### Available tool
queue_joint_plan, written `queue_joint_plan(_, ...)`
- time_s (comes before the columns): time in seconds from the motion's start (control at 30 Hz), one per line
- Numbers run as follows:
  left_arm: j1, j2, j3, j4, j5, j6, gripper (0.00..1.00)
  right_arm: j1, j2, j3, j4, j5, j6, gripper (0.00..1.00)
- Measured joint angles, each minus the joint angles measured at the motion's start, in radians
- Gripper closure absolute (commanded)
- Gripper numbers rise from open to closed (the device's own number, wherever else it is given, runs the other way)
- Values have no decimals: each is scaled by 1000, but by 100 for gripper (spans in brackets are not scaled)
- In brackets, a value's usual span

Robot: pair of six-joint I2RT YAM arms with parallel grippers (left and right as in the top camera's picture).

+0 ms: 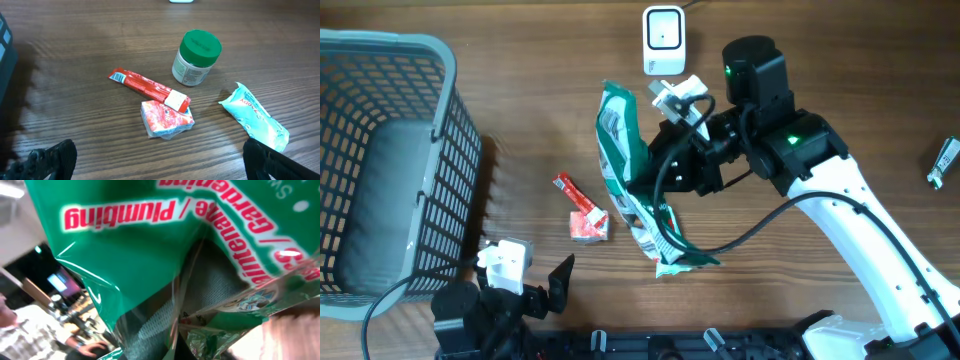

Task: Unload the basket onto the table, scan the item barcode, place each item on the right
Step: 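Hold the glove pack up against the white scanner window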

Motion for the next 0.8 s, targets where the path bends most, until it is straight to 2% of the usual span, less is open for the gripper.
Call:
queue_joint_plan(0.27, 0, 0, 0, 0, 0, 0, 0, 0, 0, 0, -1, 2, 154, 96)
queue_joint_plan(0.33, 0, 0, 0, 0, 0, 0, 0, 2, 0, 0, -22, 53, 199, 96)
queue_joint_plan(0.4, 0, 0, 0, 0, 0, 0, 0, 26, -2, 0, -107, 239, 243, 96)
queue_joint_plan(0.53, 0, 0, 0, 0, 0, 0, 0, 69, -4, -14, -383, 900, 325, 96)
queue_joint_plan(0.67, 0, 0, 0, 0, 0, 0, 0, 50, -4, -14, -351, 1288, 339, 96)
queue_joint_plan(0.8, 0, 0, 0, 0, 0, 0, 0, 40, 36, -14, -269, 1429, 330, 96)
